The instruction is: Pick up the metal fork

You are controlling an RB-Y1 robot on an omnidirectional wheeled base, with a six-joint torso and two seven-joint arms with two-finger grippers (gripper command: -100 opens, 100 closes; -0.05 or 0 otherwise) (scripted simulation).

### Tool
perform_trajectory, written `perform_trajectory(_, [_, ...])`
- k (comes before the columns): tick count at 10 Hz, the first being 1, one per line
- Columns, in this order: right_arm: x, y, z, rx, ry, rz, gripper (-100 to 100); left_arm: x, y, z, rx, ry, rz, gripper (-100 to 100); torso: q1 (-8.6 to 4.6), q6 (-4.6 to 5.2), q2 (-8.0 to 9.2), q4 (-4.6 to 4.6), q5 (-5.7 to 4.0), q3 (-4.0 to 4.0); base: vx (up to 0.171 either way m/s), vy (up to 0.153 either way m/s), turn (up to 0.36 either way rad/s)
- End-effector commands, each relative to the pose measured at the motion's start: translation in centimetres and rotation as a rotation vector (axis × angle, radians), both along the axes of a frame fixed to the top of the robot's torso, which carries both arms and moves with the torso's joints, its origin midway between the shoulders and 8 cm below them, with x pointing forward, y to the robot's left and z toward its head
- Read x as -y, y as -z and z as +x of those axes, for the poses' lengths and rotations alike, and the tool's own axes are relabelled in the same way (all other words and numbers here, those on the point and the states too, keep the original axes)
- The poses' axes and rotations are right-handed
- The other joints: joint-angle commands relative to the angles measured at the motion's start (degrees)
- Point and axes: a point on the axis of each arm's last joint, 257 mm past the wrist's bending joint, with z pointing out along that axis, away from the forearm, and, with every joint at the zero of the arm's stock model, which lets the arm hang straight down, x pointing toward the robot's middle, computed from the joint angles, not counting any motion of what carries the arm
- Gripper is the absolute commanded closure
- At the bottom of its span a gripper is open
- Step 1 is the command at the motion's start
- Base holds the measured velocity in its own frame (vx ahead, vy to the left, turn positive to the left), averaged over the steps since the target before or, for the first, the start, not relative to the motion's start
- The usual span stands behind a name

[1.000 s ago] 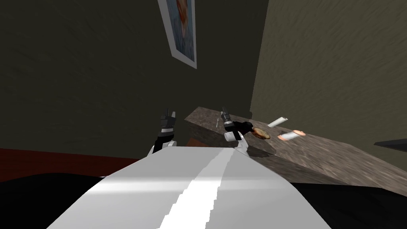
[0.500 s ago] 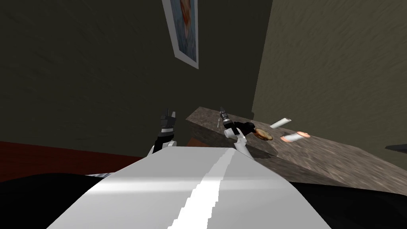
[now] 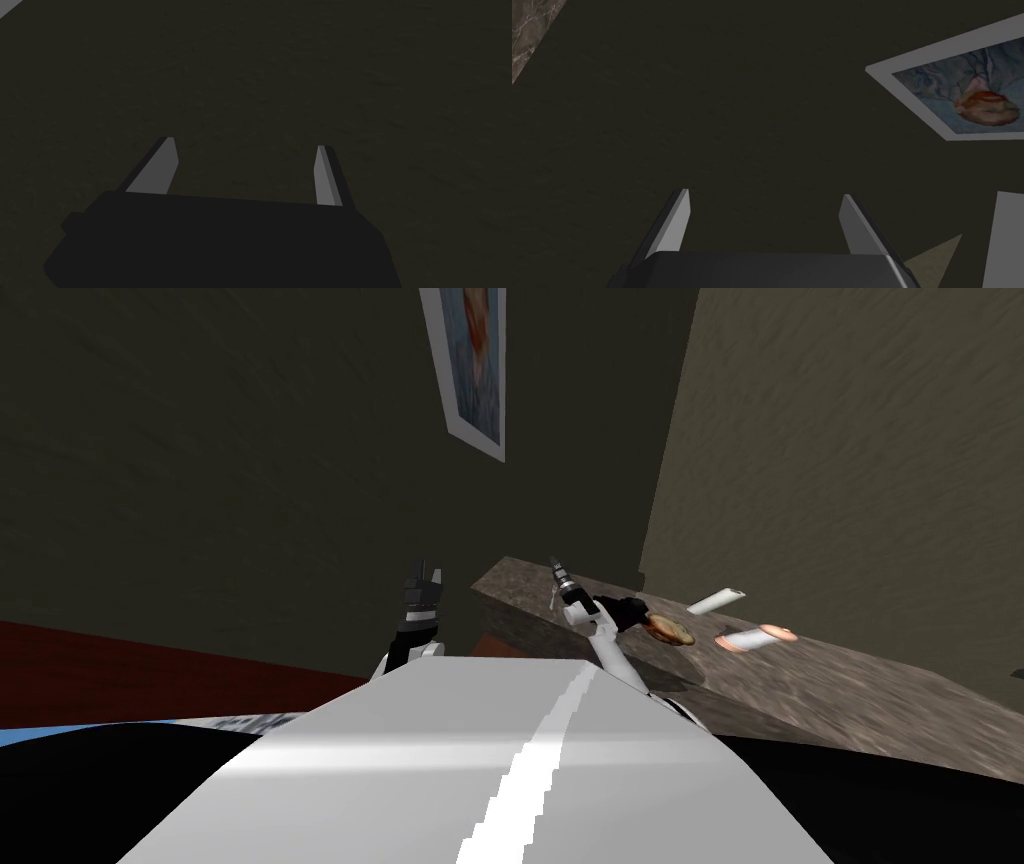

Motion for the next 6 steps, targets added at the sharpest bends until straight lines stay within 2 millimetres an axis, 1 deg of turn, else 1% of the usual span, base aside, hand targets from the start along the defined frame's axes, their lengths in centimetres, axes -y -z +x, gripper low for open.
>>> perform_trajectory(1, [0.5,1.0,0.8,-0.044,0.014,-0.030,-100,0.0,0.0,0.0,0.000,0.000,0.000,0,0.00,0.00,0.00,0.00,0.00,0.00,-0.003,0.013,0.039])
perform_trajectory(2, [1.0,1.5,1.9,-0.069,0.023,-0.073,-100,0.0,0.0,0.0,0.000,0.000,0.000,0,-0.02,0.03,0.01,0.00,0.00,0.01,-0.002,0.013,0.065])
perform_trajectory(4, [1.1,2.0,2.1,-0.094,0.030,-0.078,-100,0.0,0.0,0.0,0.000,0.000,0.000,0,-0.03,0.02,0.00,0.00,-0.01,0.00,-0.001,0.004,0.018])
perform_trajectory(5, [1.7,2.6,3.2,-0.127,0.042,-0.122,-100,0.0,0.0,0.0,0.000,0.000,0.000,0,-0.05,0.03,0.01,0.00,-0.01,0.01,-0.003,0.007,0.061])
perform_trajectory(6, [1.9,3.1,3.3,-0.147,0.048,-0.125,-100,0.0,0.0,0.0,0.000,0.000,0.000,0,-0.04,0.00,0.00,0.00,-0.01,0.00,-0.002,0.006,0.045])
